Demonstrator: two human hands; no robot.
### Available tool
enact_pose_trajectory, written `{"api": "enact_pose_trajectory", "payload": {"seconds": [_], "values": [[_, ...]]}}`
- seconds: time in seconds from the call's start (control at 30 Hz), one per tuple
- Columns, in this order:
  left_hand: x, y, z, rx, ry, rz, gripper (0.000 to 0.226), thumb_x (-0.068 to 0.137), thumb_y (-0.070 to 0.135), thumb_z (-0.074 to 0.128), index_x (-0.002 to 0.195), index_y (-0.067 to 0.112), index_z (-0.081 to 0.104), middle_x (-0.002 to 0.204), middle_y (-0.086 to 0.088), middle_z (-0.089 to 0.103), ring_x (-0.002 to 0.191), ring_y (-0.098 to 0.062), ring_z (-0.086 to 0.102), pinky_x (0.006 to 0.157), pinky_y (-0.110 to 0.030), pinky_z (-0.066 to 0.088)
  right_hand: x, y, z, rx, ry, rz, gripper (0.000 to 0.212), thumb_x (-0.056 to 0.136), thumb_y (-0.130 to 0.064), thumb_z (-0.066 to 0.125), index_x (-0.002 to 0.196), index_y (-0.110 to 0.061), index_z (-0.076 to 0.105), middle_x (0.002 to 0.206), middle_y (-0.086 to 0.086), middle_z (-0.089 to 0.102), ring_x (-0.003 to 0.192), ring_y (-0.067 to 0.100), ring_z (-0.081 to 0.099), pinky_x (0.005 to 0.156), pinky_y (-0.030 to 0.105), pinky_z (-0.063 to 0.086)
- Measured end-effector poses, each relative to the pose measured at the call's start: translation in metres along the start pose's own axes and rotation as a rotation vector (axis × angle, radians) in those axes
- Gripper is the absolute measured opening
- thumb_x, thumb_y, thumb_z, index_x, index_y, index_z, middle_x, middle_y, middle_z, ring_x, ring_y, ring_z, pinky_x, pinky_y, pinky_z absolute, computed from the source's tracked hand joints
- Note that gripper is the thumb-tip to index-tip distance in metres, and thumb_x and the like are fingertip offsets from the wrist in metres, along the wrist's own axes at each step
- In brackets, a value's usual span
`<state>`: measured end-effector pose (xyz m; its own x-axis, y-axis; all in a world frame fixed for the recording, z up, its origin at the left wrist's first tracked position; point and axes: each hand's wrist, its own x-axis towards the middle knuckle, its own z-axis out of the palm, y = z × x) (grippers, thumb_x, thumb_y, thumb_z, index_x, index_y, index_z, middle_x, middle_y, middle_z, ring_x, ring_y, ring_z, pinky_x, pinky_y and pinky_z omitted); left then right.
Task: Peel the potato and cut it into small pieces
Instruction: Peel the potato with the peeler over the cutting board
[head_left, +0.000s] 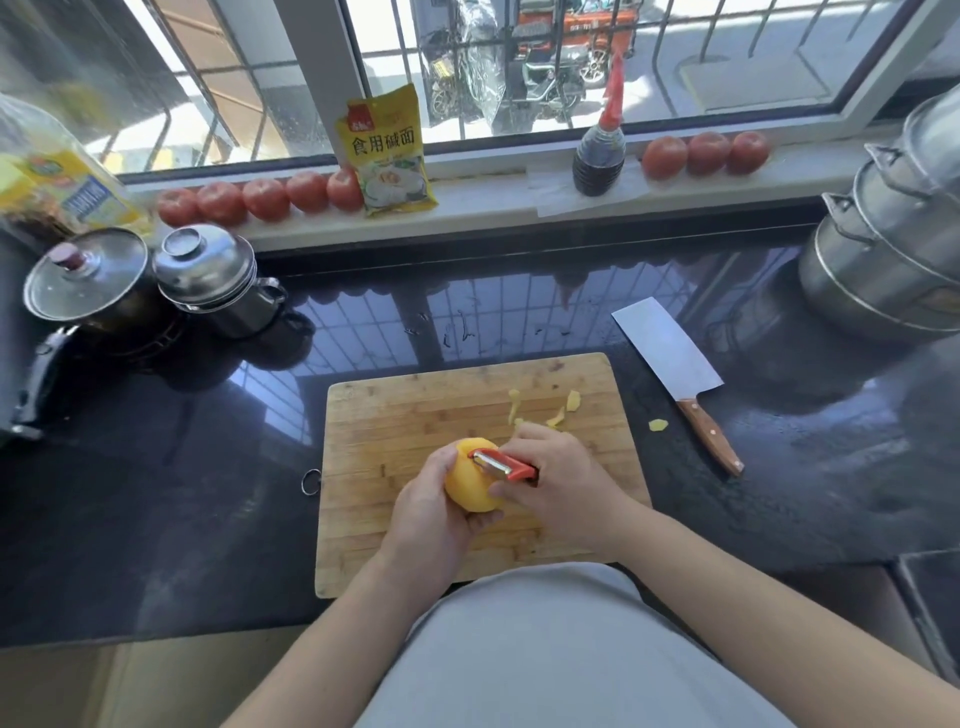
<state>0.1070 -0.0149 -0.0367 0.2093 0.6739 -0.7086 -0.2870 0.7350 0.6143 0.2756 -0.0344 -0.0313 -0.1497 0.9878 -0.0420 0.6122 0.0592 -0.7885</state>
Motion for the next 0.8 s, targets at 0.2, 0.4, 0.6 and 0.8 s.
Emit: {"api": "enact_pose_trajectory", "payload": {"seconds": [0.2, 0.4, 0.6, 0.8], "values": [[0.003, 0.000, 0.004, 0.044, 0.000, 0.011, 0.038, 0.111, 0.029, 0.041, 0.135, 0.008, 0.062, 0.122, -0.022, 0.070, 0.098, -0.027, 0.065, 0.068, -0.037, 0.057, 0.001, -0.004, -0.002, 0.015, -0.025, 0.138, 0.006, 0.083, -0.017, 0.077, 0.084, -0.020, 0.071, 0.082, -0.005, 0.052, 0.075, 0.005, 0.048, 0.067, 0.019, 0.036], [0.005, -0.001, 0.013, 0.021, 0.028, 0.026, 0.031, 0.111, 0.025, 0.042, 0.133, 0.012, 0.059, 0.124, -0.021, 0.069, 0.104, -0.029, 0.067, 0.077, -0.044, 0.057, 0.002, -0.004, 0.011, -0.046, -0.002, 0.236, 0.010, 0.090, -0.024, 0.064, 0.081, -0.023, 0.063, 0.087, -0.002, 0.053, 0.079, 0.011, 0.050, 0.071, 0.029, 0.040], [0.009, 0.000, 0.010, -0.054, 0.144, -0.041, 0.034, 0.108, 0.024, 0.049, 0.127, 0.000, 0.062, 0.108, -0.023, 0.070, 0.086, -0.034, 0.068, 0.063, -0.039, 0.055, -0.004, 0.000, 0.015, -0.243, 0.057, 0.186, 0.021, 0.094, -0.038, 0.050, 0.088, -0.018, 0.054, 0.087, -0.004, 0.046, 0.073, 0.025, 0.052, 0.065, 0.045, 0.047], [0.013, 0.008, -0.015, -0.206, 0.235, -0.185, 0.037, 0.107, 0.029, 0.049, 0.137, 0.008, 0.047, 0.129, -0.026, 0.059, 0.085, -0.042, 0.068, 0.057, -0.036, 0.054, -0.002, 0.037, -0.013, 0.018, 0.339, 0.556, 0.018, 0.094, -0.022, 0.065, 0.078, -0.025, 0.059, 0.075, -0.005, 0.064, 0.073, 0.016, 0.060, 0.068, 0.038, 0.054]]}}
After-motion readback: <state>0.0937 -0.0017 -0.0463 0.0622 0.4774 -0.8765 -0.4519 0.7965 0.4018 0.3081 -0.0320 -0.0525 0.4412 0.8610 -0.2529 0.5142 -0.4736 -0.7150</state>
